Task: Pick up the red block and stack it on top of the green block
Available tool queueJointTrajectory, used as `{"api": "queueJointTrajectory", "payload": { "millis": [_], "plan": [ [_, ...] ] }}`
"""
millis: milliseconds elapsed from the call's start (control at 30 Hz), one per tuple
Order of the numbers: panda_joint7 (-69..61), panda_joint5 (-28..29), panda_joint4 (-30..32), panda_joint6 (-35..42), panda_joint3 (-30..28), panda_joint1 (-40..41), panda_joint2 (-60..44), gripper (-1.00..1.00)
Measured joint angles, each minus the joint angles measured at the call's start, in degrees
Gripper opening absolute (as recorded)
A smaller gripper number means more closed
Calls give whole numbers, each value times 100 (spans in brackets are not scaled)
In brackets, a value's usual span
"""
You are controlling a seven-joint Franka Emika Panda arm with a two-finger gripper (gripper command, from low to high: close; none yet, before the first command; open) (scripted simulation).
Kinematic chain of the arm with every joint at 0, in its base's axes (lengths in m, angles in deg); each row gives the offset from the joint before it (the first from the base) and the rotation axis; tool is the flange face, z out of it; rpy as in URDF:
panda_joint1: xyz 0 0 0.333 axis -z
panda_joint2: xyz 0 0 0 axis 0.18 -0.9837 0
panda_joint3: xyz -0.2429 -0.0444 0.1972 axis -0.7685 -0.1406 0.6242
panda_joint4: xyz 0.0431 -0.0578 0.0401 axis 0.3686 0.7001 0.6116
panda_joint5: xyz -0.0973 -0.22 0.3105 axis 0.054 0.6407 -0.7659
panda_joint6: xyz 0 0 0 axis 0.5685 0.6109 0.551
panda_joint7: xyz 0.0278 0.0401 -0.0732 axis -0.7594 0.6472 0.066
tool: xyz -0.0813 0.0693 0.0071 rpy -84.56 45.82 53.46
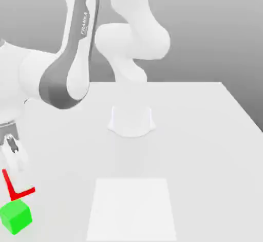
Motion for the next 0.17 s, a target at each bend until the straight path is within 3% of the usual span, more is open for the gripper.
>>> {"api": "queueJointTrajectory", "payload": {
  "millis": [33, 67, 167],
  "plan": [
    [-43, -72, -26, -171, 39, 45, -200, -100],
    [-85, -137, -44, -335, 83, 86, -384, 100],
    [-85, -137, -44, -335, 83, 86, -384, 100]
  ]
}}
